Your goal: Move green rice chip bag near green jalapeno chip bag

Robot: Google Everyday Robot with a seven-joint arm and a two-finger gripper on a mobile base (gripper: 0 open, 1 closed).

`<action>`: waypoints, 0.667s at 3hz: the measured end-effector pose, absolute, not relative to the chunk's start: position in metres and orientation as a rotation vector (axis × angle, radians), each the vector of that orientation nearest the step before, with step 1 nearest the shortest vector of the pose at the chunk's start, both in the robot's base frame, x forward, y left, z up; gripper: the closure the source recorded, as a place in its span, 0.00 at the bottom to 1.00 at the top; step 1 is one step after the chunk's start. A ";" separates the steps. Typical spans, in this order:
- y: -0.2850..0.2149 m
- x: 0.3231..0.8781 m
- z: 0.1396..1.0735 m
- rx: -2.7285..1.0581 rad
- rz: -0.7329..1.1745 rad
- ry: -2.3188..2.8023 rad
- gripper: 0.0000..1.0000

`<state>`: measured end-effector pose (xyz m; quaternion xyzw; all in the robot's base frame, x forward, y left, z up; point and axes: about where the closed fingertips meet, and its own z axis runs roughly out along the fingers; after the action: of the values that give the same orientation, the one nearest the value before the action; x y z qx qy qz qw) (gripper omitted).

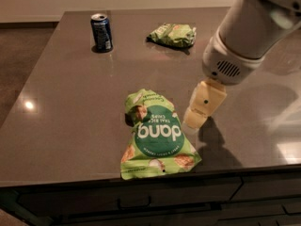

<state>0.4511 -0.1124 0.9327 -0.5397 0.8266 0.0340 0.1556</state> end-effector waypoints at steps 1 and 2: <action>-0.075 0.461 0.912 -1.417 0.141 2.474 0.00; -0.059 0.465 0.899 -1.359 0.158 2.538 0.00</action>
Offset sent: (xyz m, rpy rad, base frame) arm 0.0198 0.0733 -0.0526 0.0238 0.1362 -0.2297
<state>0.4648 -0.0586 0.8987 -0.4673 0.8729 0.0543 0.1290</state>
